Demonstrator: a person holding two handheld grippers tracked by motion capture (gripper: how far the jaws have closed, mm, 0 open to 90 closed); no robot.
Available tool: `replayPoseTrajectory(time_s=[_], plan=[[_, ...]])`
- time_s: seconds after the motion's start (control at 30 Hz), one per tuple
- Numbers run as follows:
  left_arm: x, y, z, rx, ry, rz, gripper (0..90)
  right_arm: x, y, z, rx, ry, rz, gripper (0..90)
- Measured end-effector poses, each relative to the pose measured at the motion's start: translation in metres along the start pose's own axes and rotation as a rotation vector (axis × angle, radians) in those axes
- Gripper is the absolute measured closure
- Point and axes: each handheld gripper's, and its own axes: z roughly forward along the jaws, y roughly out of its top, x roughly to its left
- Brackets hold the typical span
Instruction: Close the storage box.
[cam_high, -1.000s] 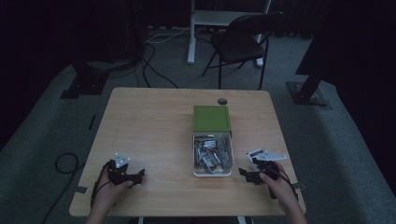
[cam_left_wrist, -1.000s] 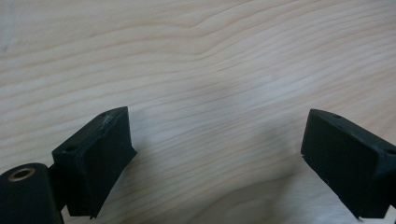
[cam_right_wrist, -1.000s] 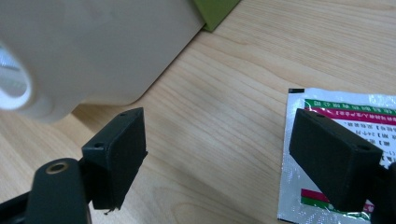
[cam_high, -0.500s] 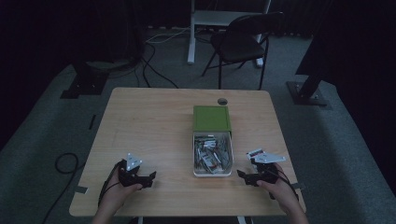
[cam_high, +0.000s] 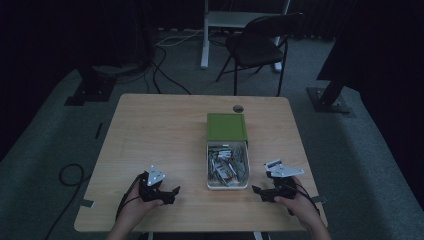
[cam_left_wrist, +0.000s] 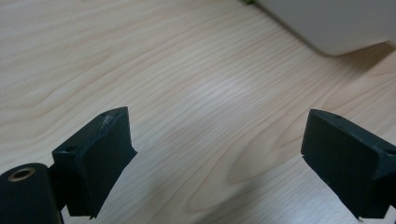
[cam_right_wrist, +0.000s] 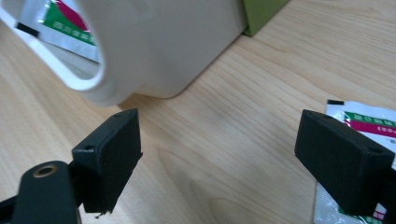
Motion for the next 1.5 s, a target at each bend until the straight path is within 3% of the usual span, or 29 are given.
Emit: replayPoseTrajectory(time_s=[0.27, 0.4, 0.67, 0.93, 1.07, 1.2, 1.3, 1.5], plan=[[-0.014, 0.013, 0.004, -0.048, -0.073, 0.057, 9.5, 0.007, 0.005, -0.004, -0.005, 0.032, -0.019, 13.6], [-0.021, 0.018, 0.006, -0.056, -0.086, 0.078, 9.5, 0.007, 0.010, -0.007, -0.023, 0.041, -0.019, 13.6], [-0.037, 0.031, 0.010, -0.112, -0.148, 0.092, 9.5, 0.009, 0.017, -0.011, -0.055, 0.062, -0.026, 13.6], [-0.045, 0.045, 0.015, -0.130, -0.167, 0.116, 9.5, 0.012, 0.024, -0.013, -0.082, 0.085, -0.023, 13.6], [-0.047, 0.050, 0.018, -0.143, -0.171, 0.119, 9.5, 0.011, 0.030, -0.014, -0.115, 0.068, -0.008, 13.7], [-0.050, 0.054, 0.023, -0.154, -0.179, 0.116, 9.6, 0.011, 0.036, -0.015, -0.135, 0.057, -0.024, 13.7], [-0.051, 0.056, 0.026, -0.160, -0.180, 0.117, 9.5, 0.012, 0.038, -0.013, -0.132, 0.073, -0.030, 13.8], [-0.048, 0.060, 0.031, -0.165, -0.180, 0.109, 9.5, 0.009, 0.037, -0.007, -0.125, 0.057, -0.031, 13.9]])
